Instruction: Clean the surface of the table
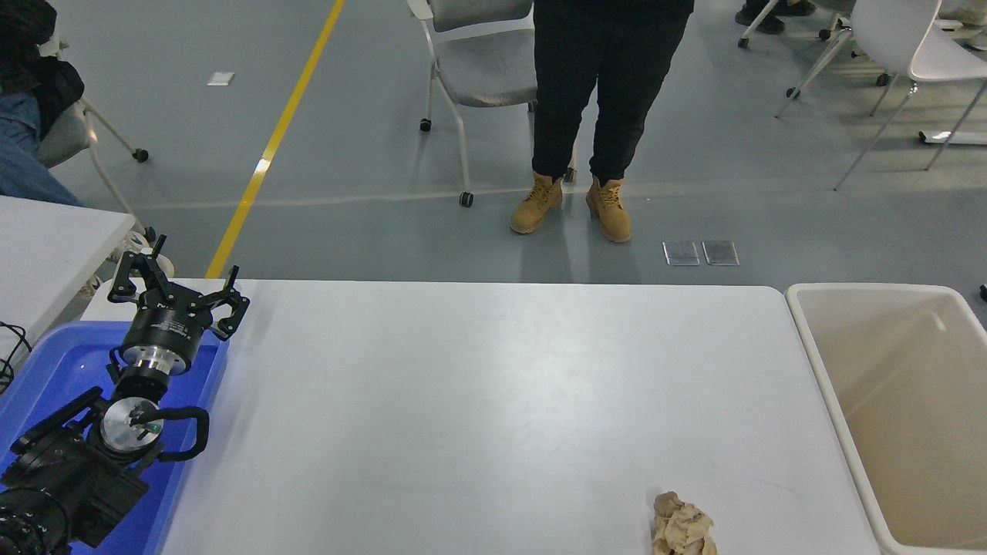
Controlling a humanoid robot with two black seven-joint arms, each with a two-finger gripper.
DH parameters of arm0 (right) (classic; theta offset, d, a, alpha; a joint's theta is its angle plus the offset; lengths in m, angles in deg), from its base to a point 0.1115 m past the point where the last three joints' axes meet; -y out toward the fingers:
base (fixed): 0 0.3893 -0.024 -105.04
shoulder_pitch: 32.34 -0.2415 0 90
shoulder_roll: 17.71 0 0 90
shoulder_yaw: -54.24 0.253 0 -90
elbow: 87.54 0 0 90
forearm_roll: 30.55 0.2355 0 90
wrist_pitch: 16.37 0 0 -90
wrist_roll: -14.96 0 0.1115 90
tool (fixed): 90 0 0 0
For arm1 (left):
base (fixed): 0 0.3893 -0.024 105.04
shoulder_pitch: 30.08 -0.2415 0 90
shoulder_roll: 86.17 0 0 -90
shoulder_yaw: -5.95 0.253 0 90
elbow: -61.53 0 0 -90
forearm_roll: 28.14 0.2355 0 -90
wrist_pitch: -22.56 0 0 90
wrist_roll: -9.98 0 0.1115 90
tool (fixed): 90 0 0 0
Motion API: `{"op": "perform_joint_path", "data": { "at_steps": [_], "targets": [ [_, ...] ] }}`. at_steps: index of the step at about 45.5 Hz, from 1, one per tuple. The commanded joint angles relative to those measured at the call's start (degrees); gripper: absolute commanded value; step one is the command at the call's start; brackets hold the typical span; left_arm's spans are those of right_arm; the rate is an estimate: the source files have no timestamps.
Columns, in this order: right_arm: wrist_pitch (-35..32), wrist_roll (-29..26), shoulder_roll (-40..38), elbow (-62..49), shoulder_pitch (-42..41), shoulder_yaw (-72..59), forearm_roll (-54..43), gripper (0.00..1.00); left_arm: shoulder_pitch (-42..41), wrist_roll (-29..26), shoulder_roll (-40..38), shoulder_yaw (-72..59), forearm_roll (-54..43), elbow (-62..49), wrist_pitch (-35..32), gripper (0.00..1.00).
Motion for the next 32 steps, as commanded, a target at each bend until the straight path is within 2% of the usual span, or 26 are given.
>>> {"op": "perform_joint_path", "data": {
  "at_steps": [1,7,14,20,32],
  "targets": [
    [1.7,-1.4,-1.3,12.0,1.9,0.1,6.7,0.98,0.0,0.0,0.0,0.0,0.0,0.0,0.0,1.00],
    [3.2,-1.6,-0.9,17.1,5.9,-1.8,6.8,0.98,0.0,0.0,0.0,0.0,0.0,0.0,0.0,1.00],
    [5.8,-3.4,1.5,17.7,9.6,-2.0,6.8,0.98,0.0,0.0,0.0,0.0,0.0,0.0,0.0,1.00],
    [5.9,-5.2,2.6,17.7,11.7,-1.6,6.8,0.98,0.0,0.0,0.0,0.0,0.0,0.0,0.0,1.00],
    [5.2,-4.7,4.4,17.7,15.0,-0.2,6.5,0.98,0.0,0.0,0.0,0.0,0.0,0.0,0.0,1.00]
  ]
}}
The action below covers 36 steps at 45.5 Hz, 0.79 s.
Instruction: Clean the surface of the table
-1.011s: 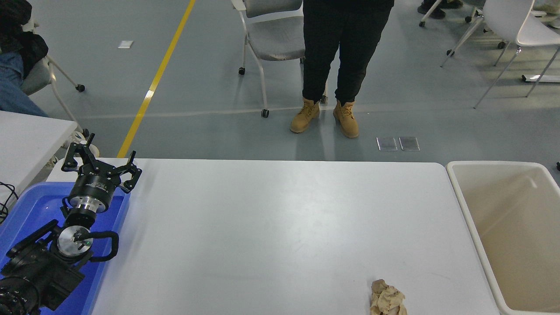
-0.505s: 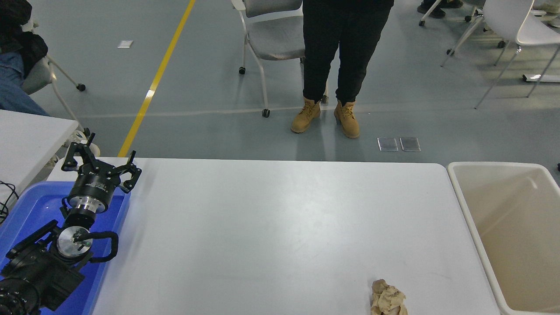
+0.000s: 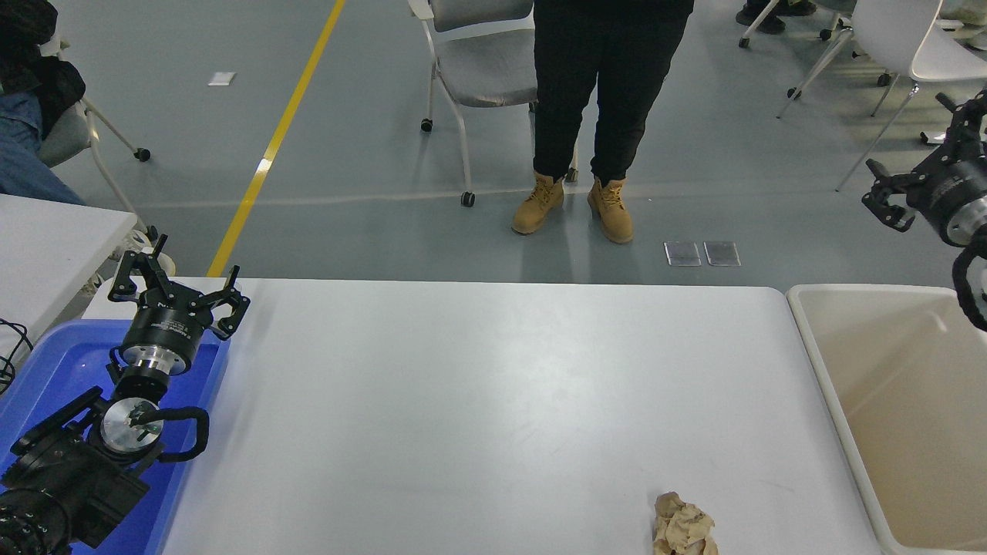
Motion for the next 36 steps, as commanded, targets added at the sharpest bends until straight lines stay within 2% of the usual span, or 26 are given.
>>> {"op": "perform_joint_path", "data": {
  "at_steps": [1,13,23,36],
  "targets": [
    [0.1,-0.2,1.9,0.8,3.6,1.9,0.1,0.98,0.0,0.0,0.0,0.0,0.0,0.0,0.0,1.00],
    [-0.1,0.1,5.5,0.7,9.9,16.0,-0.6,0.98,0.0,0.0,0.0,0.0,0.0,-0.1,0.0,1.00],
    [-1.2,3.6,6.4,0.3,10.4,16.7,-5.3,0.98,0.0,0.0,0.0,0.0,0.0,0.0,0.0,1.00],
    [-1.7,4.2,6.4,0.0,10.4,16.7,-7.6,0.98,0.0,0.0,0.0,0.0,0.0,0.0,0.0,1.00]
  ]
}}
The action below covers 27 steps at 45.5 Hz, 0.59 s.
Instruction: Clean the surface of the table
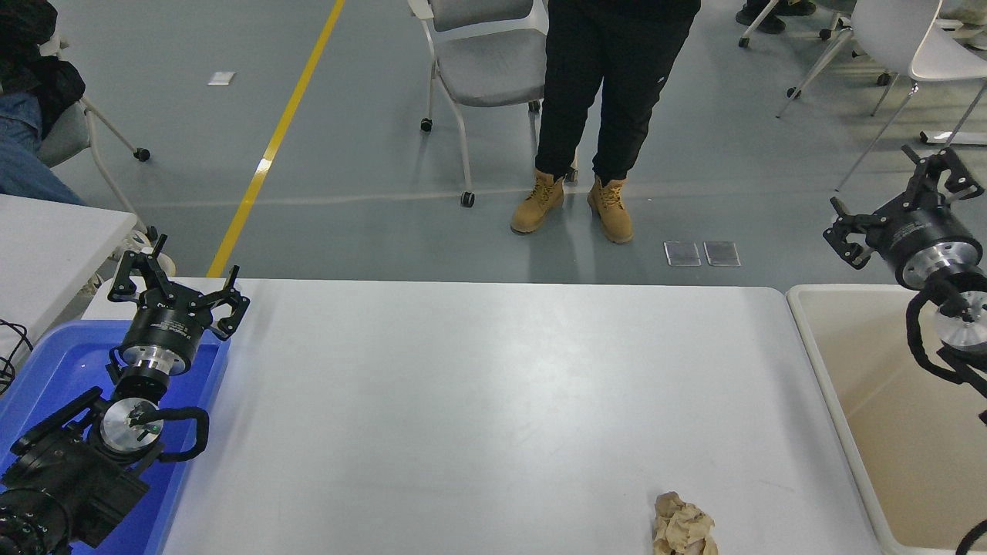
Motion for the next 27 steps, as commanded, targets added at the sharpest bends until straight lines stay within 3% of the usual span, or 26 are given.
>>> {"op": "perform_joint_path", "data": {
  "at_steps": [1,18,27],
  "targets": [
    [-0.4,1.0,0.3,-0.3,0.5,0.9,-1.8,0.98,0.0,0.0,0.0,0.0,0.0,0.0,0.0,1.00],
    [-0.3,0.9,-0.6,-2.3,-1.4,-0.8,-2.0,0.98,0.0,0.0,0.0,0.0,0.0,0.0,0.0,1.00],
    [-0.4,0.7,-7.7,-2.3,-5.2,-11.8,-2.3,0.98,0.0,0.0,0.0,0.0,0.0,0.0,0.0,1.00]
  ]
}}
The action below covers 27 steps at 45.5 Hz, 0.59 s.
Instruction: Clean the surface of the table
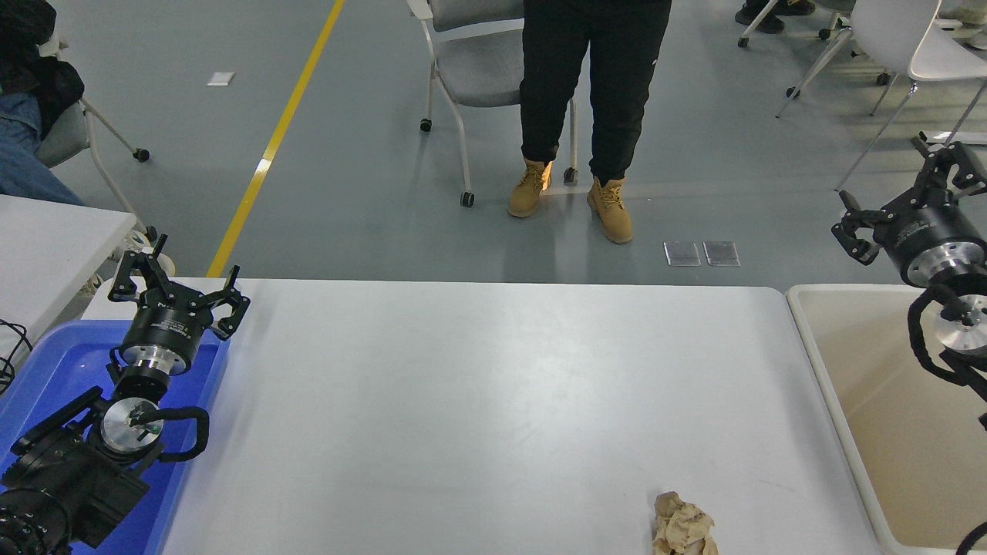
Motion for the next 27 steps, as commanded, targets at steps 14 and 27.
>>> {"op": "perform_joint_path", "data": {
  "at_steps": [14,27],
  "targets": [
    [-3.7,0.0,-10.8,-2.2,-16.7,-31.3,-8.6,0.98,0.0,0.0,0.0,0.0,0.0,0.0,0.0,1.00],
    [-13.7,0.1,-10.7,-1.4,-24.8,-43.8,-46.2,0.98,0.0,0.0,0.0,0.0,0.0,-0.1,0.0,1.00]
  ]
}}
